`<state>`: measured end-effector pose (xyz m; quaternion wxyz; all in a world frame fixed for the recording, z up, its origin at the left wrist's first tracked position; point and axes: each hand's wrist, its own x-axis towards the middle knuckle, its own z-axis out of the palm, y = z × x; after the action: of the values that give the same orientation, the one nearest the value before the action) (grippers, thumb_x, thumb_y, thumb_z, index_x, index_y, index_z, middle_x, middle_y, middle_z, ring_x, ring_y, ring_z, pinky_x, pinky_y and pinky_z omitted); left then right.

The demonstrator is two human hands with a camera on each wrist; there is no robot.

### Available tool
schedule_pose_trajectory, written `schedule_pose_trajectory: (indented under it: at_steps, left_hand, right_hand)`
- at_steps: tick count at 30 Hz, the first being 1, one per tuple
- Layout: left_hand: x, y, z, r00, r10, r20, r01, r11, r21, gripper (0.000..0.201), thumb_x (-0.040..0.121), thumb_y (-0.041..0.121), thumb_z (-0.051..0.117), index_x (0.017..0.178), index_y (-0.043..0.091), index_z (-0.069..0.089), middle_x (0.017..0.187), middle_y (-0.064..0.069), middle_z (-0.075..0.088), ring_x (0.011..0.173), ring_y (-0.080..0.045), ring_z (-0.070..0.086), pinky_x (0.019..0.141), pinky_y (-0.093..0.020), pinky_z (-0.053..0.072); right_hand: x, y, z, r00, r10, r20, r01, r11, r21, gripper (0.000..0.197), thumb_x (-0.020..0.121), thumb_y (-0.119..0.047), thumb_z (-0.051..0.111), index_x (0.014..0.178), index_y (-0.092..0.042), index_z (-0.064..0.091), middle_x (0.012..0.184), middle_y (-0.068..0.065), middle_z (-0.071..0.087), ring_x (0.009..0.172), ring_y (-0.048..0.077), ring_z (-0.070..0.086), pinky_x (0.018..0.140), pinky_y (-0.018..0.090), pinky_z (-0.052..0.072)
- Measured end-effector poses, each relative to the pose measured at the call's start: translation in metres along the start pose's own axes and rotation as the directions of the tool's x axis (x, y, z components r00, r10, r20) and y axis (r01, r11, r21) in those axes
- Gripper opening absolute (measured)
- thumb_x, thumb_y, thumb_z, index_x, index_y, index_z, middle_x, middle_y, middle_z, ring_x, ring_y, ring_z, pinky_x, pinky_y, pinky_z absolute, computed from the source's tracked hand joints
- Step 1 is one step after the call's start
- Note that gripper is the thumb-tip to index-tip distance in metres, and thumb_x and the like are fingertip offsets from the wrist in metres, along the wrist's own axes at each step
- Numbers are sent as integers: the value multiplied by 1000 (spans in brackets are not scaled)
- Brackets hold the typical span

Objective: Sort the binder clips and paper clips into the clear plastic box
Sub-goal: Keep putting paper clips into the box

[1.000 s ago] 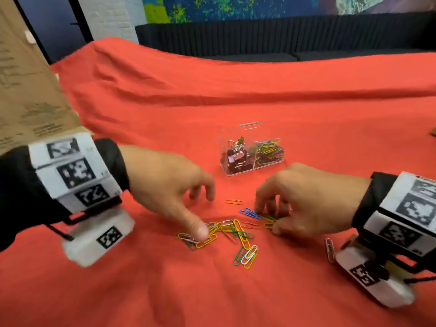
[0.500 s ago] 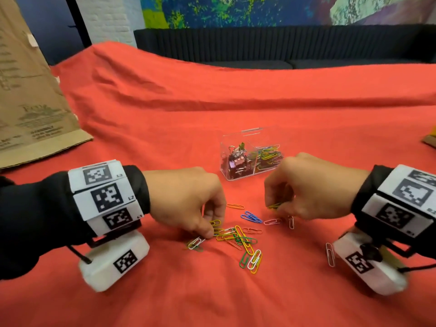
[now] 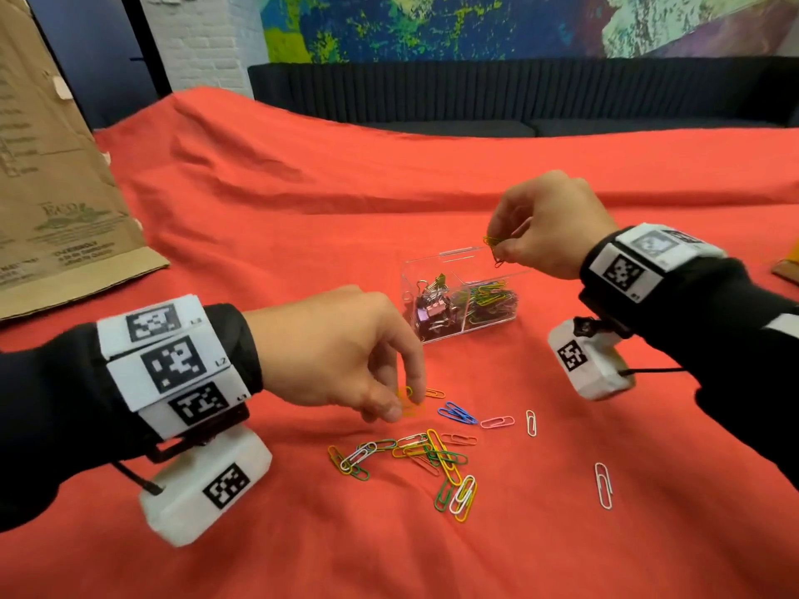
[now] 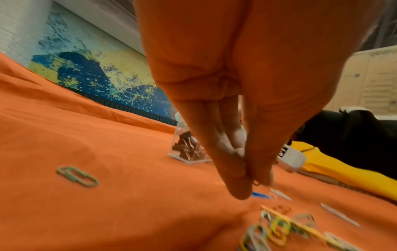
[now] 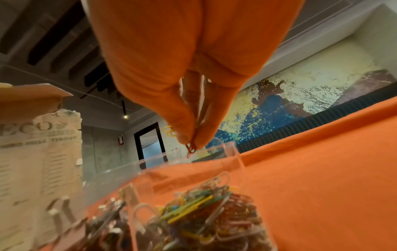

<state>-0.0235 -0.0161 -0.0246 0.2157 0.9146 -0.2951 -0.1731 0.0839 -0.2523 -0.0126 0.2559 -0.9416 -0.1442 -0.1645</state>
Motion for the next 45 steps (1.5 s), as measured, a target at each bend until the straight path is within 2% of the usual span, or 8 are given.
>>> schedule_pose_trajectory:
  at_steps: [10, 13, 17, 21, 31, 39, 42, 45]
  left_hand:
    - [11, 15, 20, 993, 112, 36, -117, 946, 302, 56, 71, 62, 79, 117, 36, 62, 102, 16, 65, 74, 1, 62, 67, -10, 44]
    - [14, 17, 25, 984, 132, 122, -170, 902, 397, 71, 65, 67, 79, 124, 38, 54, 108, 14, 58, 84, 0, 53, 77, -17, 45]
    - [19, 18, 29, 980, 133, 147, -178, 917, 357, 46, 75, 51, 80, 113, 34, 61, 96, 10, 61, 76, -2, 54, 72, -20, 47]
    - [18, 18, 30, 985, 96, 144, -137, 941, 310, 24, 85, 39, 74, 102, 29, 62, 83, 8, 69, 71, -3, 62, 64, -15, 46]
    - [17, 15, 9, 998, 40, 54, -47, 988, 144, 15, 79, 30, 81, 78, 24, 68, 66, 16, 66, 54, 3, 60, 54, -7, 38]
    - [17, 29, 26, 992, 111, 56, -123, 945, 303, 40, 83, 58, 69, 114, 34, 65, 94, 20, 65, 72, 8, 60, 67, -5, 38]
    - [16, 30, 42, 988, 125, 87, -150, 899, 412, 79, 68, 79, 66, 132, 36, 48, 115, 13, 55, 92, 3, 54, 90, -20, 45]
    - [22, 28, 49, 991, 107, 79, -131, 885, 447, 75, 71, 75, 67, 131, 34, 49, 112, 7, 53, 105, -14, 55, 96, -33, 48]
  right_hand:
    - [-16, -1, -11, 998, -35, -48, 34, 999, -15, 18, 71, -7, 81, 79, -21, 77, 79, -2, 76, 80, 17, 73, 79, 29, 58]
    - [-41, -8, -26, 986, -123, 114, 130, 990, -56, 20, 71, -9, 79, 76, -28, 75, 75, -11, 75, 76, 8, 72, 72, 21, 56]
    - [-93, -9, -27, 695, -150, 703, 282, 957, -75, 50, 70, -17, 76, 112, -44, 70, 97, -25, 72, 93, -5, 68, 81, 23, 58]
    - [-124, 2, -32, 537, -235, 810, 427, 904, -21, 75, 65, -16, 73, 134, -39, 58, 139, -25, 52, 127, -6, 49, 108, 14, 36]
    - [-137, 14, -32, 678, -271, 683, 431, 900, -71, 23, 83, -29, 66, 104, -38, 70, 93, -19, 62, 84, 1, 58, 78, 21, 51]
    - [-138, 2, -34, 687, -214, 695, 366, 928, -76, 33, 77, -34, 63, 109, -41, 68, 90, -17, 69, 83, 1, 65, 76, 21, 56]
    - [-144, -2, -33, 678, -193, 709, 399, 907, -135, 44, 75, -42, 66, 118, -43, 61, 98, -21, 62, 85, -3, 57, 82, 21, 54]
    - [-147, -1, -29, 708, -203, 676, 420, 891, -171, 39, 81, -32, 63, 118, -42, 61, 97, -20, 63, 81, -3, 48, 84, 26, 53]
